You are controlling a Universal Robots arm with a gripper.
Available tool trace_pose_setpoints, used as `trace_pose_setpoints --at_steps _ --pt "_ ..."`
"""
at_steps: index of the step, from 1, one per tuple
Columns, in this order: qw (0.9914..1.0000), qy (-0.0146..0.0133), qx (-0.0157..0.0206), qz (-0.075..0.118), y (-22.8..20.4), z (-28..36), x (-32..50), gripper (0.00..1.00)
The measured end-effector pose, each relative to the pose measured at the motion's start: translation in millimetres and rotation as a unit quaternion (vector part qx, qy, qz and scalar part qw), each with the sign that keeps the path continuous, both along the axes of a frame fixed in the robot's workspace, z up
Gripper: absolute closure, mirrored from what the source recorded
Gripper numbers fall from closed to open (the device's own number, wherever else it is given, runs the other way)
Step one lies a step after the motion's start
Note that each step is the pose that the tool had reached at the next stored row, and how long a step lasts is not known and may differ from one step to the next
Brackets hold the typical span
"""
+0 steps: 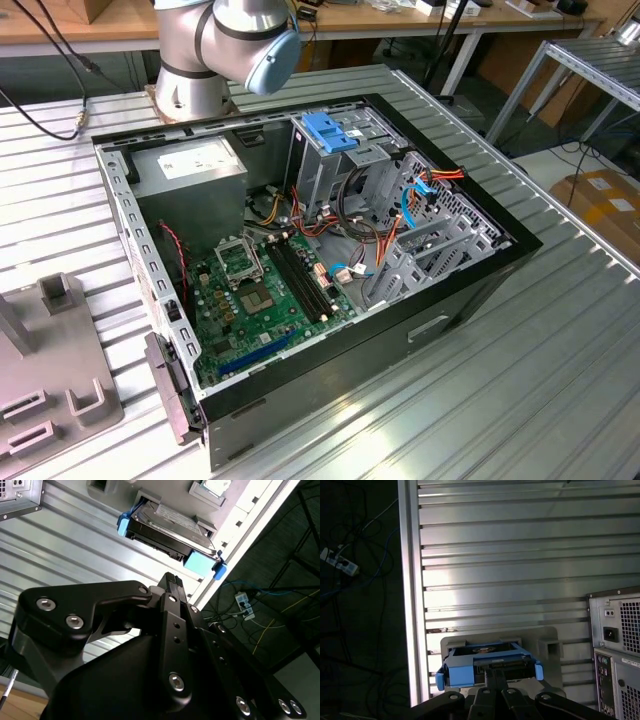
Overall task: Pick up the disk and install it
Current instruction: 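Reach for the disk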
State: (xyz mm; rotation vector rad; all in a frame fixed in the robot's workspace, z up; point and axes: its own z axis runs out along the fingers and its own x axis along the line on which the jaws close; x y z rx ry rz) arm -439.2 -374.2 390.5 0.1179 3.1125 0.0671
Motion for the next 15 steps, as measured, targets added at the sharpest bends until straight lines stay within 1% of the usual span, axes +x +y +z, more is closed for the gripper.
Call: trace_pose_setpoints --at_steps 2,6,12,13,14,15 --pt "1.0 0.0 0.0 0.0 0.0 -0.1 -0.8 0.89" --pt "1.0 0.0 0.0 0.0 0.0 -0.3 -6.6 0.89" --pt "1.0 0.0002 0.0 0.0 0.0 -0.3 -6.8 0.89" --pt "1.0 0.002 0.0001 0.0 0.1 -0.3 -6.8 0.89" --pt "0.99998 0.007 0.0 0.0 0.0 -0.3 -6.7 0.89" --pt "0.99991 0.0132 0.0 0.0 0.0 -0.5 -6.7 0.89"
